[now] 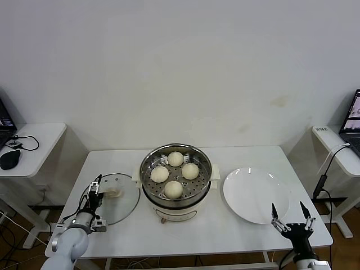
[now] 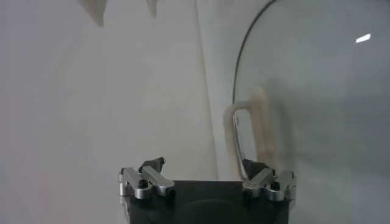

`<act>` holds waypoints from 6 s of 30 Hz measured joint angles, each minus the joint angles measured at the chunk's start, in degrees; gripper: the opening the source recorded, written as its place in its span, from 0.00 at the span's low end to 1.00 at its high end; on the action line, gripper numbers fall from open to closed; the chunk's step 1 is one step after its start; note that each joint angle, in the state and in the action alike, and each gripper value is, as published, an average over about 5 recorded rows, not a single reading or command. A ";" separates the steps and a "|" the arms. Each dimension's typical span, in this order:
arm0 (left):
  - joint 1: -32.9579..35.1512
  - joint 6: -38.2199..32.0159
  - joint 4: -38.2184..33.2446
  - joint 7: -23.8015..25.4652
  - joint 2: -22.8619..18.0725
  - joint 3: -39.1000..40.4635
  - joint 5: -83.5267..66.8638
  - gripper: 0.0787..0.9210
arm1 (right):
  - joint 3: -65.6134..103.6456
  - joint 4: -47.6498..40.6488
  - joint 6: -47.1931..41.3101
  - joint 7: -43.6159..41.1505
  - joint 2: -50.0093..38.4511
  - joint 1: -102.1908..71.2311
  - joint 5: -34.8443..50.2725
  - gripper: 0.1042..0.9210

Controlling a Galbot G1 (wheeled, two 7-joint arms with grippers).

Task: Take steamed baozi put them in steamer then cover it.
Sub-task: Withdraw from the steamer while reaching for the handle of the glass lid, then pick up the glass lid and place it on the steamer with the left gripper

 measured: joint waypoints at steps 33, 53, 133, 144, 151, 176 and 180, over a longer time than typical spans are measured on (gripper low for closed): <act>-2.44 -0.30 2.88 1.09 -0.83 1.08 -5.34 0.35 | -1.52 -1.28 0.89 -0.22 0.84 -0.17 -1.96 0.88; 3.32 -2.12 -4.95 -2.27 1.37 -3.51 -7.42 0.07 | -2.47 -0.34 1.04 -0.21 0.48 -0.36 -2.37 0.88; -7.30 21.85 -26.52 23.55 -21.47 23.36 19.73 0.07 | -7.76 -6.45 2.74 2.72 2.28 2.36 -15.81 0.88; -7.56 21.43 -24.25 23.00 -22.91 22.33 20.59 0.07 | -7.92 -6.89 2.96 2.69 1.82 2.41 -15.79 0.88; -7.29 21.35 -23.59 22.88 -23.58 22.17 20.57 0.07 | -7.91 -6.96 3.06 2.63 1.63 2.35 -15.78 0.88; -3.88 21.24 -28.77 21.24 -21.01 22.50 17.57 0.62 | -8.67 -6.62 3.06 2.54 1.59 1.77 -16.11 0.88; -1.82 20.86 -32.29 20.63 -19.36 22.48 16.27 0.75 | -8.65 -6.51 3.02 2.55 1.59 1.53 -16.17 0.88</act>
